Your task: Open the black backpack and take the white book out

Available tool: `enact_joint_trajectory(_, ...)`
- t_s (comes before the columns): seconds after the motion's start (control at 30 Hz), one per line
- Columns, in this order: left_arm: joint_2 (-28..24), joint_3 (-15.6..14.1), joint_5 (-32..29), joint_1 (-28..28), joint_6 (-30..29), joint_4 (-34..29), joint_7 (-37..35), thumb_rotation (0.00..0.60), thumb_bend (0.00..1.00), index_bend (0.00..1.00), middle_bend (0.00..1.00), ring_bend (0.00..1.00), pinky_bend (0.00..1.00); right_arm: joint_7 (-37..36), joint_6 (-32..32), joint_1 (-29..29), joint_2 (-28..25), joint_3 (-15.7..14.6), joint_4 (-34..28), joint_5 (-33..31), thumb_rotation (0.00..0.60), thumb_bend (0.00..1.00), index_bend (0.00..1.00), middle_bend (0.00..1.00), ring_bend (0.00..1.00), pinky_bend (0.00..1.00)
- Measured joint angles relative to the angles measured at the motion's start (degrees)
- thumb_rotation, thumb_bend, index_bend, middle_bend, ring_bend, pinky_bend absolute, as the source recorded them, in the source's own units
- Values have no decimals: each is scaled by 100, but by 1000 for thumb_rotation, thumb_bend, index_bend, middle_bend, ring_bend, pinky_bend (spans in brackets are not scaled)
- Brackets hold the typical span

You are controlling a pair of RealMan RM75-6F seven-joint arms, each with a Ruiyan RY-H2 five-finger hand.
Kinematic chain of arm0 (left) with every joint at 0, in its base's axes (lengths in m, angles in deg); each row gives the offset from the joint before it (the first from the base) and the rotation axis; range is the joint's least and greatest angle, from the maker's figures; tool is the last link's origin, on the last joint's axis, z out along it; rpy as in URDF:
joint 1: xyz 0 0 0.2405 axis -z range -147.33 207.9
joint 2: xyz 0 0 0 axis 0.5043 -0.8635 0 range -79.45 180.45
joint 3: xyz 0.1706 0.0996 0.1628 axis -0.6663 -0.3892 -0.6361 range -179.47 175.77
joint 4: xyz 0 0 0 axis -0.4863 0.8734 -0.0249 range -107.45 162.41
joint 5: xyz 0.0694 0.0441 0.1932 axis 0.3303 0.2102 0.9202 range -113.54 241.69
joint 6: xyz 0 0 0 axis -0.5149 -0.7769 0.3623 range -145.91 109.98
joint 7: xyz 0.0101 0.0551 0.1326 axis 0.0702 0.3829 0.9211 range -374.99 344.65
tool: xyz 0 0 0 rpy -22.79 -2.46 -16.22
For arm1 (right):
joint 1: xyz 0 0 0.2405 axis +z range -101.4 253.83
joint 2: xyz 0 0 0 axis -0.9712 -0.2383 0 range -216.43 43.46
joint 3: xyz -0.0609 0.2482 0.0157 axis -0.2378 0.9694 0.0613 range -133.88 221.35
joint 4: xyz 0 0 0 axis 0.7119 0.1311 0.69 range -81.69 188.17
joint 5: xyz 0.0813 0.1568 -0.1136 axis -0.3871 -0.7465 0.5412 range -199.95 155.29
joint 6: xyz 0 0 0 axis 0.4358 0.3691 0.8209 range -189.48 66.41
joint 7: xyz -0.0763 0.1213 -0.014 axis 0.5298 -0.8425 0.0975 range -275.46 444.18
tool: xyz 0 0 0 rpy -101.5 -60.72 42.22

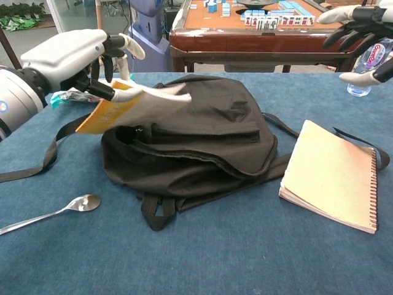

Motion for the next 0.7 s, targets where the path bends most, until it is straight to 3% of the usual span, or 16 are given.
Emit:
enact_joint_trajectory(0.23, -658, 139, -441, -200, 206, -902, -191, 2, 122, 40, 269, 329, 392, -130, 50, -174, -142, -12, 79, -14, 600, 314, 19, 202, 166, 190)
enact_joint_trajectory(0.27, -759, 164, -493, -270, 170, -970, -255, 28, 122, 46, 269, 330, 391, -137, 46, -201, -168, -27, 95, -24, 600, 320, 20, 206, 166, 190)
enact_joint_trajectory(0.3, -832, 181, -535, -326, 128, -1007, -280, 146, 122, 54, 269, 330, 391, -142, 44, -229, -194, -43, 109, -31, 600, 330, 20, 215, 166, 189)
enact_joint_trajectory(0.4, -1028, 207, -671, -519, -82, -1056, -258, 583, 123, 78, 269, 331, 391, -173, 77, -347, -278, -100, 138, -30, 600, 358, 100, 250, 172, 189)
enact_joint_trajectory(0.53, -1196, 170, -793, -833, -361, -983, -268, 600, 122, 127, 269, 331, 390, -211, 306, -572, -381, -185, 193, 76, 600, 388, 241, 299, 209, 194)
enact_joint_trajectory(0.7, -1514, -19, -899, -1284, -523, -807, -525, 600, 122, 167, 269, 331, 389, -177, 769, -956, -458, -368, 249, 354, 600, 393, 312, 341, 264, 249)
